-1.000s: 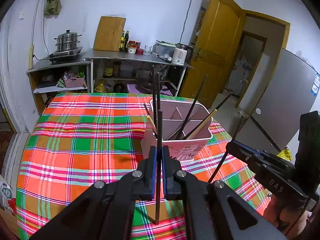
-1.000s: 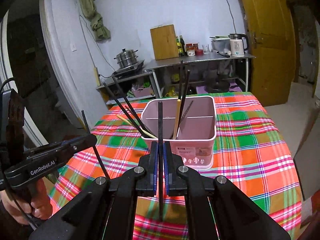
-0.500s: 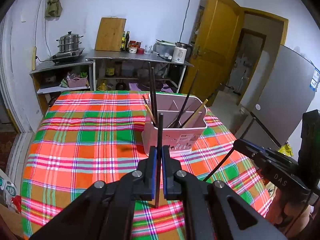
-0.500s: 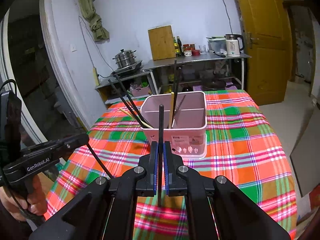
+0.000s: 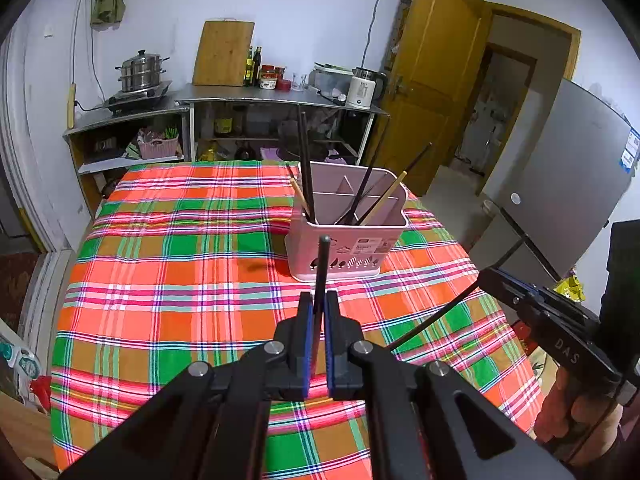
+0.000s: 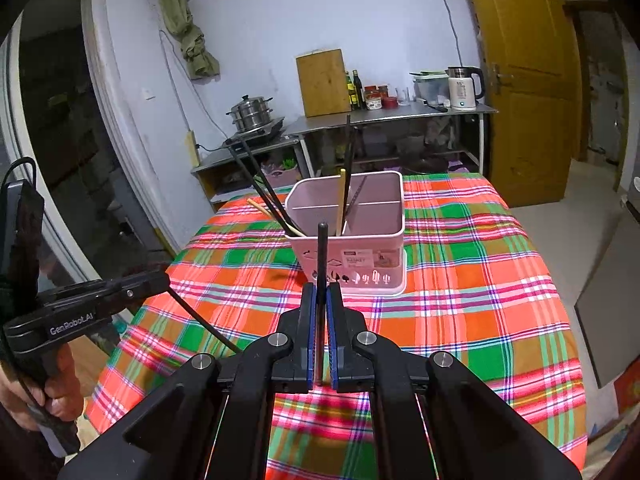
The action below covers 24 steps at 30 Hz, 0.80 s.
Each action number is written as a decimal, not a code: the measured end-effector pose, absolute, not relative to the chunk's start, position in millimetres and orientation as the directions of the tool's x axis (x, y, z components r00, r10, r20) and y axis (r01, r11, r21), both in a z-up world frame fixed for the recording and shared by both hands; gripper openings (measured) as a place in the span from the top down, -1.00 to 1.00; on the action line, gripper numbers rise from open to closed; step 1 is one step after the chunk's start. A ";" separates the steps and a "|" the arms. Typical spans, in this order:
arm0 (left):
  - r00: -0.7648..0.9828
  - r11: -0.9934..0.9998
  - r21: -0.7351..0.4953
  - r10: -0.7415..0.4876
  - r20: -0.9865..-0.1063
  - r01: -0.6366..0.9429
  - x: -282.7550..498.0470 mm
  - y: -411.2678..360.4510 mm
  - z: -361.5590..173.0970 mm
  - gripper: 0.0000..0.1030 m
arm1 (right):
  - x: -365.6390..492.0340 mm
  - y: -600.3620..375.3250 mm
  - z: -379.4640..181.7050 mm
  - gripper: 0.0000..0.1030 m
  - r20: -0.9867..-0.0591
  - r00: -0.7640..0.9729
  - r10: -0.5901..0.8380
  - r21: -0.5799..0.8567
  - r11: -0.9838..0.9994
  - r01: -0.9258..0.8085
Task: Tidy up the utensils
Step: 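Lift the black chopsticks with the left tool while the right tool lifts its chopstick above the basket, then lower both held black chopsticks into the pink basket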
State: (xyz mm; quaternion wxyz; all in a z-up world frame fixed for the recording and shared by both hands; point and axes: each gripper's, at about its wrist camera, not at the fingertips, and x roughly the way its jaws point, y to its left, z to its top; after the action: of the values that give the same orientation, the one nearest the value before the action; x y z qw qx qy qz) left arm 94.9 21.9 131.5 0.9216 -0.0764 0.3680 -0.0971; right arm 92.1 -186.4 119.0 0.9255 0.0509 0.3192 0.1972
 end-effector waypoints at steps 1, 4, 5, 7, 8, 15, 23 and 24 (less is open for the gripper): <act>0.707 0.968 -0.218 -0.240 -0.665 0.124 96.5 21.7 132.1 0.89 | 92.7 -186.6 119.5 0.91 -0.568 0.720 0.399 0.221 0.916 -0.334; 0.702 0.964 -0.230 -0.254 -0.665 0.131 102.1 21.0 133.4 0.89 | 93.7 -187.2 124.5 0.91 -0.556 0.728 0.400 0.221 0.916 -0.334; 0.703 0.964 -0.231 -0.257 -0.664 0.134 104.2 20.0 134.7 0.89 | 94.5 -187.4 126.3 0.91 -0.552 0.732 0.400 0.221 0.916 -0.334; 0.705 0.963 -0.233 -0.261 -0.660 0.139 107.4 18.9 137.4 0.89 | 98.0 -188.3 130.6 0.91 -0.543 0.739 0.399 0.220 0.917 -0.333; 0.707 0.961 -0.235 -0.266 -0.655 0.143 109.5 18.4 139.9 0.89 | 99.7 -188.8 132.2 0.91 -0.539 0.742 0.399 0.220 0.917 -0.333; 0.744 0.952 -0.252 -0.296 -0.599 0.175 121.1 14.9 164.7 0.89 | 111.3 -193.0 148.1 0.91 -0.490 0.773 0.402 0.237 0.915 -0.326; 0.810 0.943 -0.263 -0.312 -0.497 0.202 135.8 16.7 202.0 0.89 | 127.1 -192.3 181.8 0.91 -0.406 0.819 0.405 0.251 0.911 -0.327; 0.816 0.944 -0.261 -0.311 -0.487 0.203 138.1 17.0 204.8 0.90 | 130.0 -191.9 186.3 0.91 -0.395 0.825 0.405 0.254 0.911 -0.325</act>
State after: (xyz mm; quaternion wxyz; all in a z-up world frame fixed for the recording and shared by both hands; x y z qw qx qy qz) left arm 138.1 17.0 204.8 0.9478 -0.0988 0.2712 -0.1356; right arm 130.0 -191.9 186.3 0.9511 0.0882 0.2253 0.1919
